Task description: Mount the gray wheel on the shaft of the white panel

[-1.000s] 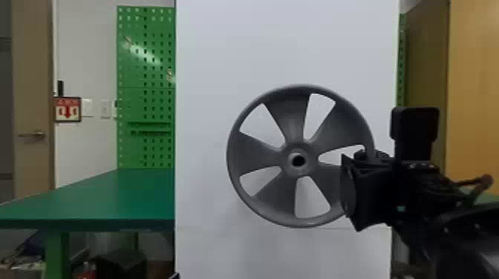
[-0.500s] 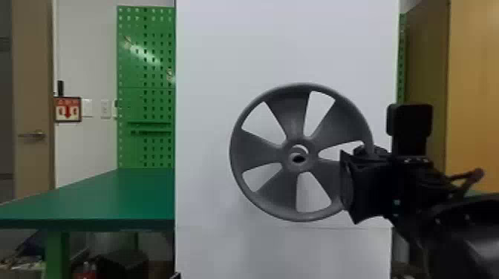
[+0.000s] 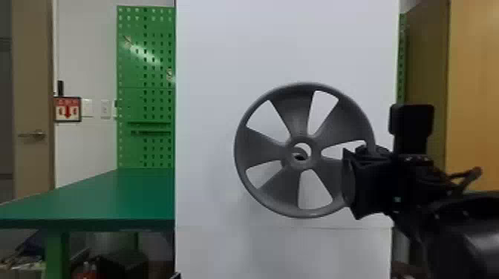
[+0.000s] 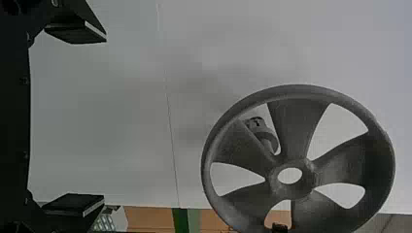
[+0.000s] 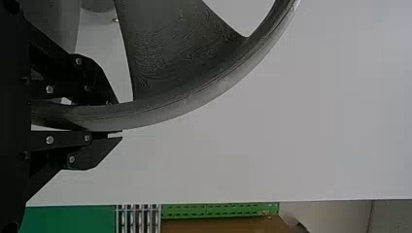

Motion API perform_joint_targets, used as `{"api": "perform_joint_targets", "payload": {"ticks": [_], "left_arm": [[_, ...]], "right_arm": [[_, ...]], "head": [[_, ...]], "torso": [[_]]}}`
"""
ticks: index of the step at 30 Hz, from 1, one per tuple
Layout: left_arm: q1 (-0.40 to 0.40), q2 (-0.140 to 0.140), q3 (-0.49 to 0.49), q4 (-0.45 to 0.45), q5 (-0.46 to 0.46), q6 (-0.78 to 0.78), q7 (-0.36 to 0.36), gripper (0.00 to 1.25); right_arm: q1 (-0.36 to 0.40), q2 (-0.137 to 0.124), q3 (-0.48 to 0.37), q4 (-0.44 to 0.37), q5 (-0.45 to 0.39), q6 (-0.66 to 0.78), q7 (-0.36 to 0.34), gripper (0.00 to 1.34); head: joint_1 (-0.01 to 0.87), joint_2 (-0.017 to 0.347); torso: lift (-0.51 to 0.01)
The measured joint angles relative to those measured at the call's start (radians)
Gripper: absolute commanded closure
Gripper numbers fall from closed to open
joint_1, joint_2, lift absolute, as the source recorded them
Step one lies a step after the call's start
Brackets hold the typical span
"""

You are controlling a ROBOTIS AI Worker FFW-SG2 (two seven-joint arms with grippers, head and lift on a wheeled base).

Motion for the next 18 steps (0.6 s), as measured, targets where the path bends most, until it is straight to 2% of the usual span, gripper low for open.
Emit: {"api": "perform_joint_targets", "payload": {"ticks": [18], "left_arm": [[0.001,0.0,0.002,0.0,0.0,0.0,0.0,0.12]], "right_arm": [[-0.018,0.0,-0.008,0.081,-0.039,-0.031,0.002,1.18]], "head": [[0.038,0.04]], "torso": [[-0.487]]}}
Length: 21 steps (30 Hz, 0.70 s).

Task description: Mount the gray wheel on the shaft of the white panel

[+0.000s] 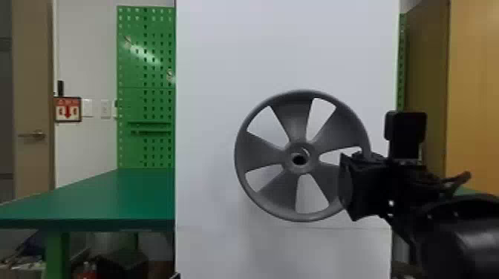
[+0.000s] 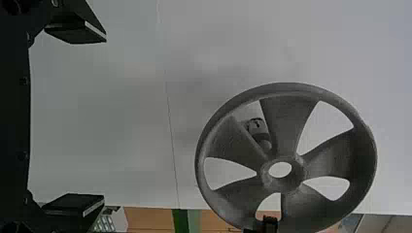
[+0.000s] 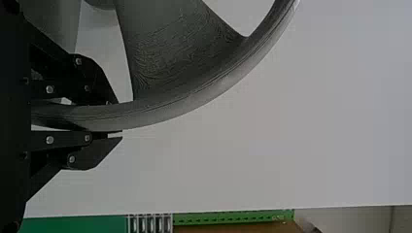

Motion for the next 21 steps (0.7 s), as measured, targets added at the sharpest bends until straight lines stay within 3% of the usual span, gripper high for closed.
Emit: {"api": "perform_joint_targets", "payload": {"ticks": [21], "left_arm": [[-0.003,0.002,-0.001,0.0,0.0,0.0,0.0,0.12]], "right_arm": [[-0.011,-0.002,-0.016,0.065,-0.009,-0.038,0.036,1.18]], "head": [[0.038,0.04]], "torso": [[-0.487]]}}
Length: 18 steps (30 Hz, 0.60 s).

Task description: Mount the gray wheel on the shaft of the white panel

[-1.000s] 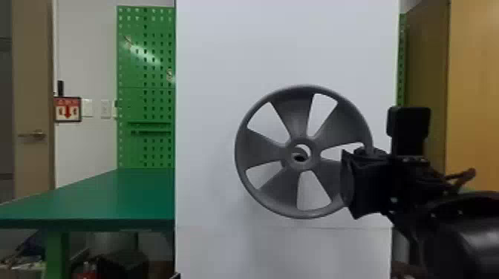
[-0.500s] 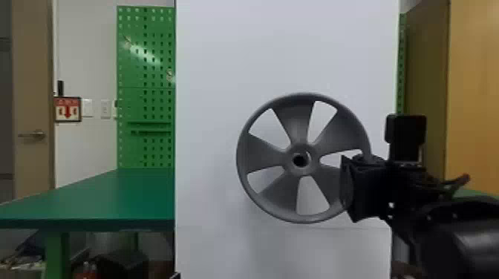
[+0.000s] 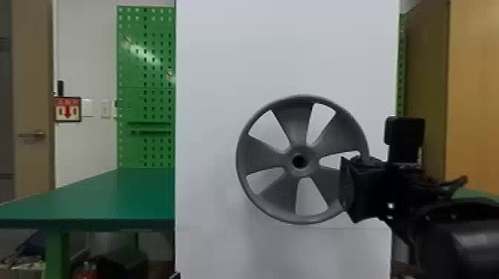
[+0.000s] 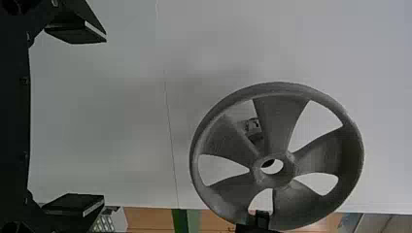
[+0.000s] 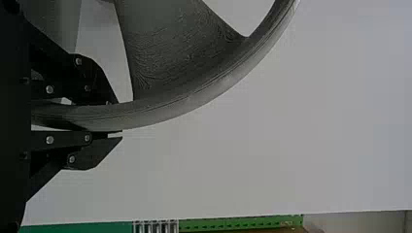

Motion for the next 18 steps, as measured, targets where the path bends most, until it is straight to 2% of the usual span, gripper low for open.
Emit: {"api": "perform_joint_targets", "payload": {"ticks": [8,18], "left_arm": [[0.0,0.0,0.0,0.0,0.0,0.0,0.0,0.12],[0.0,0.0,-0.001,0.0,0.0,0.0,0.0,0.12]], "right_arm": [[-0.003,-0.002,-0.006,0.019,0.0,-0.009,0.002,1.18],[-0.011,-0.003,-0.012,0.061,-0.001,-0.041,0.04,1.18]], "head": [[0.038,0.04],[0.038,0.04]], "torso": [[-0.487],[-0.487]]}}
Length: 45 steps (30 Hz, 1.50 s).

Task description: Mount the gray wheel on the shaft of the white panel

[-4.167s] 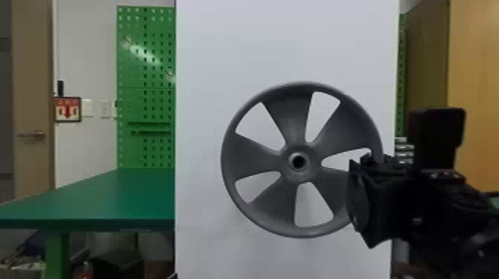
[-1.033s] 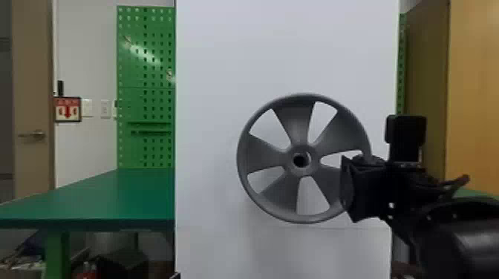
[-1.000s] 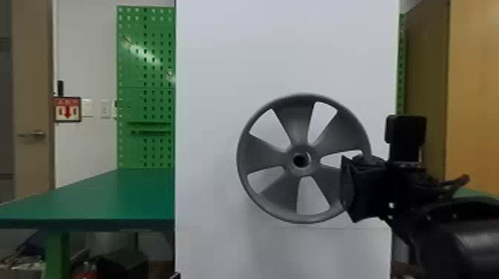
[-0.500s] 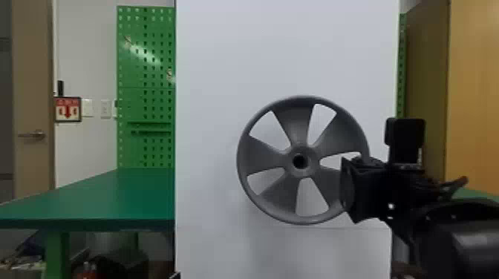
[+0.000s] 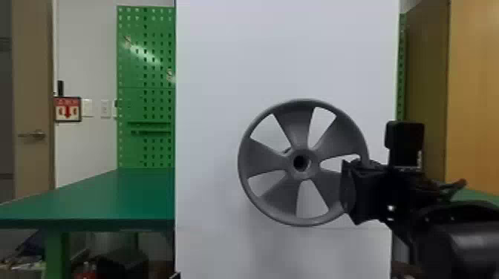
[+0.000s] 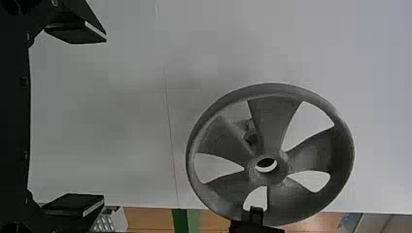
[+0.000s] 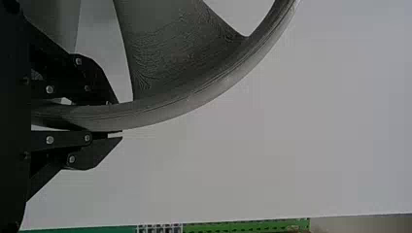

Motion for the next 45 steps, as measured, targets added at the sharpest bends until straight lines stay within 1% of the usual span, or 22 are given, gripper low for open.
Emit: {"api": "perform_joint_targets", "payload": {"ticks": [13,23,34,45], "left_arm": [[-0.002,0.0,-0.001,0.0,0.0,0.0,0.0,0.12],[-0.003,0.0,-0.001,0.0,0.0,0.0,0.0,0.12],[-0.003,0.0,-0.002,0.0,0.0,0.0,0.0,0.12],[-0.003,0.001,-0.004,0.0,0.0,0.0,0.0,0.12]], "right_arm": [[-0.011,0.0,-0.004,0.031,0.003,-0.03,0.042,1.18],[-0.014,-0.001,-0.011,0.049,0.001,-0.047,0.049,1.18],[-0.026,-0.003,-0.017,0.088,-0.009,-0.073,0.074,1.18],[-0.045,0.007,-0.019,0.118,-0.035,-0.075,0.076,1.18]], "head": [[0.038,0.04],[0.038,0.04],[0.038,0.04],[0.038,0.04]], "torso": [[-0.487],[-0.487],[-0.487],[-0.487]]}}
